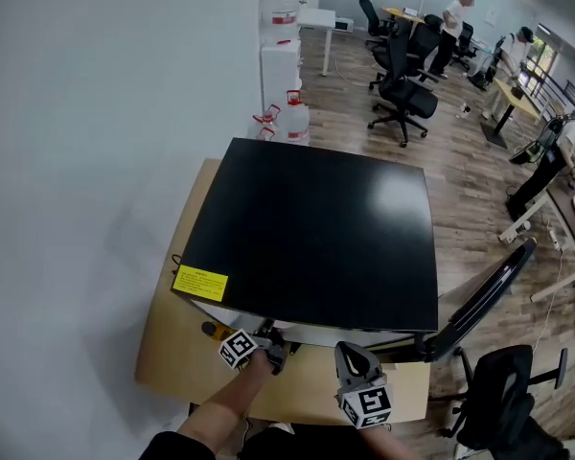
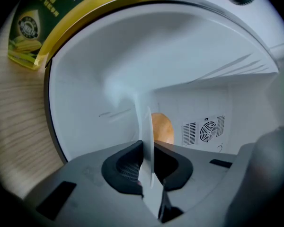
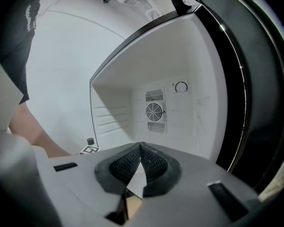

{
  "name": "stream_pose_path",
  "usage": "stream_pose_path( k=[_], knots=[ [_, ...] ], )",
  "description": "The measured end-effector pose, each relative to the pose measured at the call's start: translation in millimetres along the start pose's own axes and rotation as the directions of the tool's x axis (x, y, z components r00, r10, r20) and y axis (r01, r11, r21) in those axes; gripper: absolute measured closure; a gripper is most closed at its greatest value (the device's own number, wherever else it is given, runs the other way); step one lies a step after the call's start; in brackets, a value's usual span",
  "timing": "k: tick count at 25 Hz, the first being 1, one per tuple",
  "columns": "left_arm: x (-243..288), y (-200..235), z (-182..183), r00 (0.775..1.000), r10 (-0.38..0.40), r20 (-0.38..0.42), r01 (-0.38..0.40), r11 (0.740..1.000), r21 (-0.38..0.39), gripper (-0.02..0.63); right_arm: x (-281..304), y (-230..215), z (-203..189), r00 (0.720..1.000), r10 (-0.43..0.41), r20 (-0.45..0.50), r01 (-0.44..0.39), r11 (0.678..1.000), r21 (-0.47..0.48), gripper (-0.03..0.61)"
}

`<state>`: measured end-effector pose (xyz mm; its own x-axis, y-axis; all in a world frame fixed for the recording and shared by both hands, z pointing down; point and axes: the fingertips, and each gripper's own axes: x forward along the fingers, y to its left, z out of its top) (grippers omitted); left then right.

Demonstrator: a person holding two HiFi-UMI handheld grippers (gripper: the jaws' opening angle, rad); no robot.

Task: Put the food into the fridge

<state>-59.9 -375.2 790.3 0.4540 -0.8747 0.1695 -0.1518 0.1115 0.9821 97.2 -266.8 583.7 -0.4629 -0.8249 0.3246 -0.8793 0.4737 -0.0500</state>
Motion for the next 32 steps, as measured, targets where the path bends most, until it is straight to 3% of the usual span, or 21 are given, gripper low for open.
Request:
stream_pose_path(
  k=[11, 19, 25, 29, 32],
  knots=[
    [7, 7, -16, 0.999, 0.038, 0.014, -0.037, 0.997, -0.074, 0.584, -14, -11, -7, 0.999, -0.048, -0.001, 0.048, 0.998, 0.035, 0.518],
    [20, 7, -14, 0.998, 0.061, 0.018, -0.060, 0.996, -0.064, 0.584, -22, -18, -16, 0.997, -0.071, -0.005, 0.071, 0.996, 0.050, 0.518],
    [30, 13, -14, 0.988, 0.149, -0.048, -0.153, 0.984, -0.086, 0.584, -22, -19, -15, 0.998, -0.070, -0.005, 0.070, 0.996, 0.060, 0.518],
    [36, 9, -13, 0.980, 0.189, -0.069, -0.190, 0.981, -0.021, 0.584, -22, -17, -13, 0.998, -0.066, -0.012, 0.067, 0.996, 0.055, 0.518],
    [41, 9, -12, 0.961, 0.265, -0.079, -0.254, 0.958, 0.130, 0.584, -21, -17, -13, 0.998, -0.065, -0.015, 0.066, 0.997, 0.046, 0.518]
  ],
)
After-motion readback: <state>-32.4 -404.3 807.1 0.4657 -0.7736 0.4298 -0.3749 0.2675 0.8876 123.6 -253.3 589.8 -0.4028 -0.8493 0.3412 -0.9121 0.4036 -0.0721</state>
